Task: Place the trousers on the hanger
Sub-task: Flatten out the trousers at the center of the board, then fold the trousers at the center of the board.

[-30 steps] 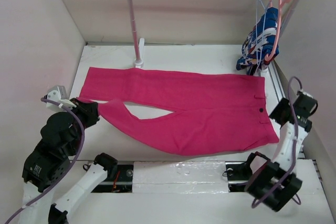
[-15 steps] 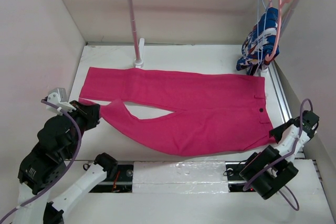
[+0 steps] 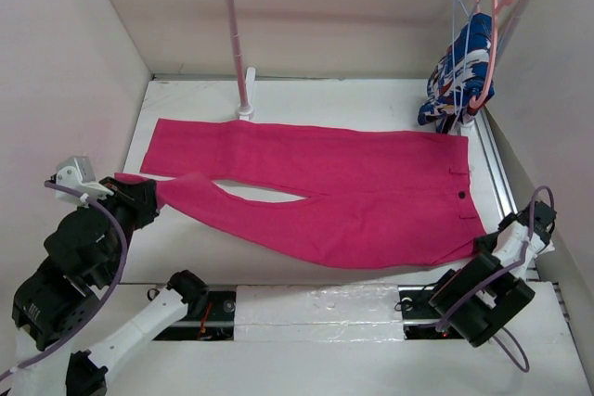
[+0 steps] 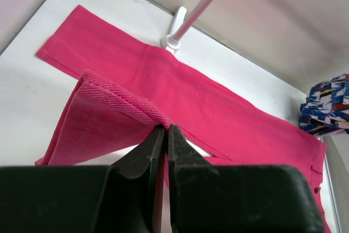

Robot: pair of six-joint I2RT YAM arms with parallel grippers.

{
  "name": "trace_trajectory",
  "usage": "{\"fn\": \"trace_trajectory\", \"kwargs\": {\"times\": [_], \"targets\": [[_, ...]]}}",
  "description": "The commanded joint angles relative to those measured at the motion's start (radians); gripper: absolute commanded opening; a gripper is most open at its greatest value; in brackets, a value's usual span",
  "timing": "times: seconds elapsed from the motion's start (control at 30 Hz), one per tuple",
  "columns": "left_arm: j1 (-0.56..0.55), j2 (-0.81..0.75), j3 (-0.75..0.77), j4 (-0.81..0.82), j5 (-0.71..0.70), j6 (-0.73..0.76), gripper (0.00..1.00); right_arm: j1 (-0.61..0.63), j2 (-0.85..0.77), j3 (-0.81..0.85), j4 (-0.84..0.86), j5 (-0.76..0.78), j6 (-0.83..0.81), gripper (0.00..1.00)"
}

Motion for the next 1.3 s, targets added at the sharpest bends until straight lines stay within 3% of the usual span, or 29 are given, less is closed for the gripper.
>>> {"fn": "trace_trajectory", "kwargs": {"times": [0.0, 0.23, 0.37, 0.4, 0.53, 0.67, 0.77, 1.27], "targets": [[-0.004, 0.024, 0.017, 0.03, -0.096, 0.02, 0.0, 0.006, 0.03, 0.046, 0.073, 0.079, 0.028, 0.44], [-0.004, 0.009, -0.037, 0.062, -0.158, 0.04, 0.0, 0.101, 0.173, 0.087, 0.125, 0.102, 0.056, 0.46], [-0.004, 0.004, -0.025, 0.055, -0.161, 0.04, 0.0, 0.121, 0.091, 0.081, 0.153, 0.09, 0.018, 0.25], [-0.004, 0.001, -0.026, 0.045, -0.158, 0.034, 0.0, 0.121, 0.068, 0.081, 0.15, 0.083, 0.006, 0.24], [-0.004, -0.01, -0.043, 0.051, -0.144, 0.025, 0.0, 0.121, 0.006, 0.095, 0.113, 0.103, -0.04, 0.29], [-0.004, -0.021, -0.052, 0.055, -0.129, 0.034, 0.0, 0.086, 0.033, 0.086, 0.141, 0.073, -0.065, 0.51], [-0.004, -0.021, -0.046, 0.047, -0.136, 0.034, 0.0, 0.071, 0.09, 0.103, 0.162, 0.068, -0.084, 0.57], [-0.004, 0.004, -0.069, 0.055, -0.141, 0.028, 0.0, 0.06, 0.225, 0.132, 0.15, 0.068, -0.119, 0.5]]}}
